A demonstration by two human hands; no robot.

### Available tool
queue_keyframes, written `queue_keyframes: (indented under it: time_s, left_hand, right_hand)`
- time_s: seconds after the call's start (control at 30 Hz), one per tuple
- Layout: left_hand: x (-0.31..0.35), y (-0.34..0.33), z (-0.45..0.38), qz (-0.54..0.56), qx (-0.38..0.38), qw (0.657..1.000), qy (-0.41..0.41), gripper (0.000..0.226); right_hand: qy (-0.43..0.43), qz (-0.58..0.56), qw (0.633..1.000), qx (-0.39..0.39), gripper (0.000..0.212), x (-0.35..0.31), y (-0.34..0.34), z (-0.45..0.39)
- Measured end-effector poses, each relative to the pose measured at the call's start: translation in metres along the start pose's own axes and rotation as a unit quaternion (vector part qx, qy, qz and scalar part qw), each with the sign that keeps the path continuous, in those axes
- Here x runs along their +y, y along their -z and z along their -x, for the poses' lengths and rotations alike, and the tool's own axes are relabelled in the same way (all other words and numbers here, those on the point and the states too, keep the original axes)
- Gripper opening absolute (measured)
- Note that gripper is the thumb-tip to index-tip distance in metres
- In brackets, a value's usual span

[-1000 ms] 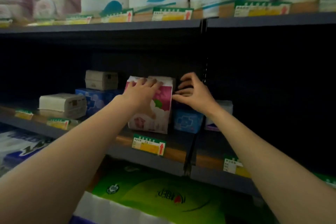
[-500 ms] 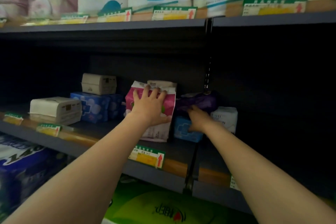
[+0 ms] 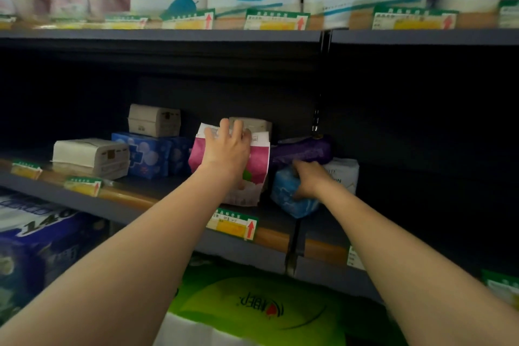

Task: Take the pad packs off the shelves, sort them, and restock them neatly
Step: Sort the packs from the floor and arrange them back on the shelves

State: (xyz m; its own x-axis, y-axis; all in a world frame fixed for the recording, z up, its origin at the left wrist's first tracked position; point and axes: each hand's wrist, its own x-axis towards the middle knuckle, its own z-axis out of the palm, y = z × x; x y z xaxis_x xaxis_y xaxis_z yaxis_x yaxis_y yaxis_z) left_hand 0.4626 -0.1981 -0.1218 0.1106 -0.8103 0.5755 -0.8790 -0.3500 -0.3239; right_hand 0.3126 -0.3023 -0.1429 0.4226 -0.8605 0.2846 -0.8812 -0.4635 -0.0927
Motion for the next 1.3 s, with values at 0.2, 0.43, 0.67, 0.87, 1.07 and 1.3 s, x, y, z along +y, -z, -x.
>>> queue_keyframes:
  time_s: [0.2, 0.43, 0.67, 0.87, 1.07, 1.3]
  left_hand:
    - [-0.009, -0.005, 0.023, 0.064, 0.041, 0.997, -0.016, 0.097]
    - [-0.058, 0.023, 0.053, 0.408, 0.122, 0.874, 0.234, 0.092]
    - [-0.117, 0.081, 0.113, 0.558, 0.084, 0.813, 0.144, 0.075]
    - [-0.128, 0.081, 0.163, 0.451, -0.164, 0.873, 0.083, 0.062]
    - [-0.072, -0.04, 0.217, 0.357, -0.451, 0.818, -0.006, 0.065]
    - [-0.03, -0.144, 0.294, 0.373, -0.568, 0.734, -0.001, 0.07]
  right_hand:
    - [-0.028, -0.093, 0.981, 0.168, 0.054, -0.015, 0.021, 0.044]
    - [0.054, -0.268, 0.877, 0.394, 0.049, -0.06, 0.044, 0.092]
    - [0.107, -0.483, 0.782, 0.38, 0.05, -0.091, 0.063, 0.128]
    - [0.101, -0.49, 0.856, 0.132, 0.028, -0.077, 0.017, 0.156]
    - [0.07, -0.313, 0.943, -0.092, 0.03, -0.057, -0.091, 0.189]
    - [0.072, -0.234, 0.929, -0.277, 0.036, -0.054, -0.218, 0.253]
